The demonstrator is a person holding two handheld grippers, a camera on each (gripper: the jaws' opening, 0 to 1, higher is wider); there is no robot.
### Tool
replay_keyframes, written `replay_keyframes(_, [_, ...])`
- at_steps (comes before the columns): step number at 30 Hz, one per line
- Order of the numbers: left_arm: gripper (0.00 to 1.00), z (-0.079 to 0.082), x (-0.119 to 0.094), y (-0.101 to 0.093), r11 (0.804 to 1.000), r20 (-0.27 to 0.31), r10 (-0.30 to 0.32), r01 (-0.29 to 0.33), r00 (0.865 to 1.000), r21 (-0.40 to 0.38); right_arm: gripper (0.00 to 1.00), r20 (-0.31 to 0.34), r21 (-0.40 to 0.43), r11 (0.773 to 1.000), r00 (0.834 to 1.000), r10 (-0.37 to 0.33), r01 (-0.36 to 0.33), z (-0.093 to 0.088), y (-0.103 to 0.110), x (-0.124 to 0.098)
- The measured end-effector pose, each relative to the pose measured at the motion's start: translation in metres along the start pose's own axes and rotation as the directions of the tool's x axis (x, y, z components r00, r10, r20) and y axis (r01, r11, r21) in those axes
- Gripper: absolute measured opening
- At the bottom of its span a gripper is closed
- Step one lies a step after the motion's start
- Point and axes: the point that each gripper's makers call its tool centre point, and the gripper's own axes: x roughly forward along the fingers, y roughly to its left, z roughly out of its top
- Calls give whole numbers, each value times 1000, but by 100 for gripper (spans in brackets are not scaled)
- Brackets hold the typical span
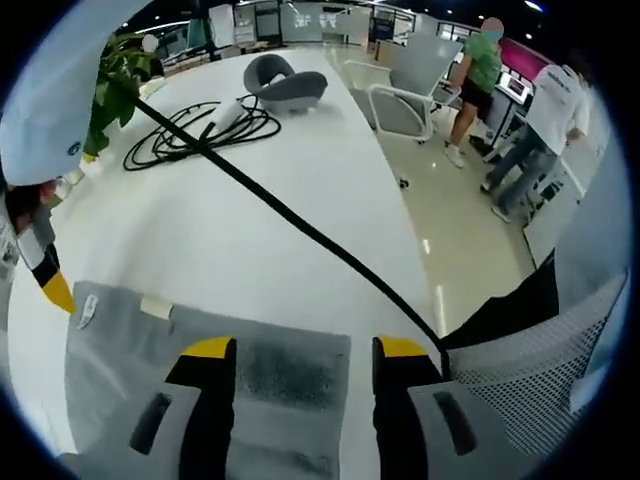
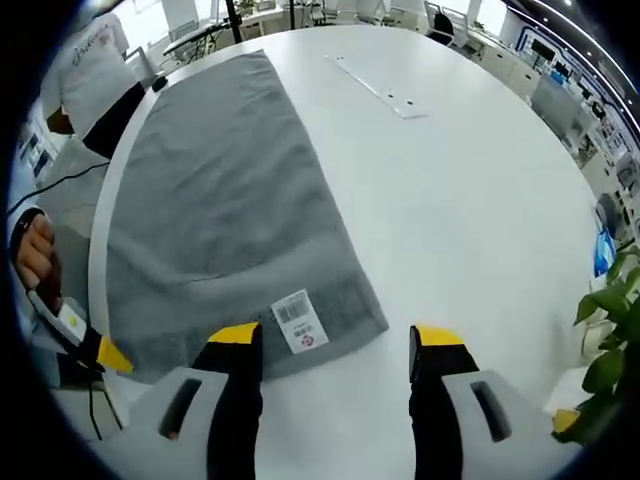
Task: Fold the towel on the table until its edges align and the towel forms a compact rectangular stack.
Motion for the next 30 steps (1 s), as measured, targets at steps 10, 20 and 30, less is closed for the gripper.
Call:
replay_keyframes(10, [53,-3,11,-5,1000,-13,-8,8,1000,8,56,-6,10,1000,1000,19,-19,-2,0,10])
replay_keyframes(20, [47,-4,17,0,1000,-13,7,-7,1000,-2,49,-13,8,999,999,31,-31,-5,-7,22])
replay_keyframes(30, [45,-4,16,1,1000,-3,14,-14,1000,-3,40,-14,25,999,1000,22,-21,-6,-18,29])
